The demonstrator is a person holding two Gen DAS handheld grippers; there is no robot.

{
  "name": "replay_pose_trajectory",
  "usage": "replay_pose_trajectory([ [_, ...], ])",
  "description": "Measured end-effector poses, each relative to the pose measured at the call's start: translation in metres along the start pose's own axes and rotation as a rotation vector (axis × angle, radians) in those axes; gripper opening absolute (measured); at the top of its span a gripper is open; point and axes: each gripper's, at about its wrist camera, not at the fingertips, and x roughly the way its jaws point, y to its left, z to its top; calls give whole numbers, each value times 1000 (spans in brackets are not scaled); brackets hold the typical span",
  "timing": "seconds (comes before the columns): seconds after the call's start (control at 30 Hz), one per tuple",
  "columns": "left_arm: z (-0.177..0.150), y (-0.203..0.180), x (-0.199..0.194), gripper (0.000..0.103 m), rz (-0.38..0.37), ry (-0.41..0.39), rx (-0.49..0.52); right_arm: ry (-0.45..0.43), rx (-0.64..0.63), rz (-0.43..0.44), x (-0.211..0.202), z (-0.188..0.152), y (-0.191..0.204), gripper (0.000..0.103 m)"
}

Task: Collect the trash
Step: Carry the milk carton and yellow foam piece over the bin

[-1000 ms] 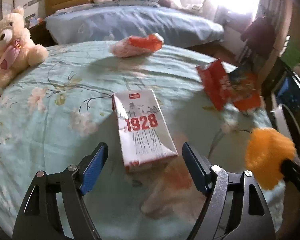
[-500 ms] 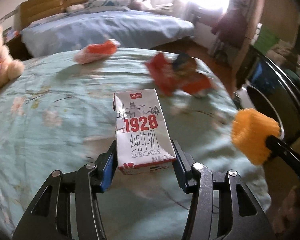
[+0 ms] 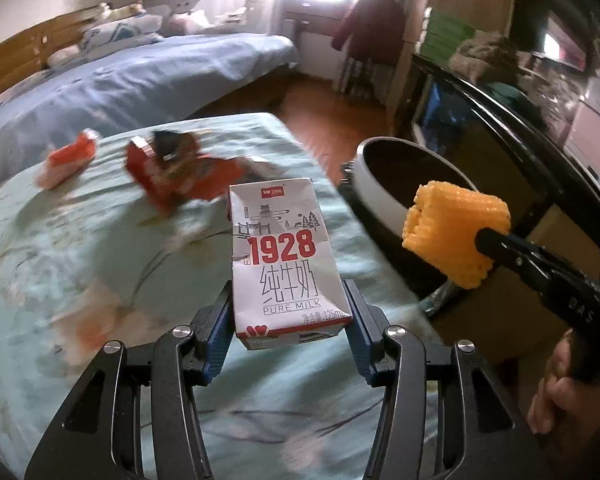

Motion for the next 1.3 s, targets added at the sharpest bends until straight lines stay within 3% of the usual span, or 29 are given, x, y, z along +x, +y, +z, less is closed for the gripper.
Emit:
replay_pose_trajectory([
  [0.47,36,-51,25,50,-60,9,105,-51,4,-191,-13,15,-41,31],
  [1.3,79,-95,75,50,-103,60,167,-1,-8,-268,20,42,-75,31],
])
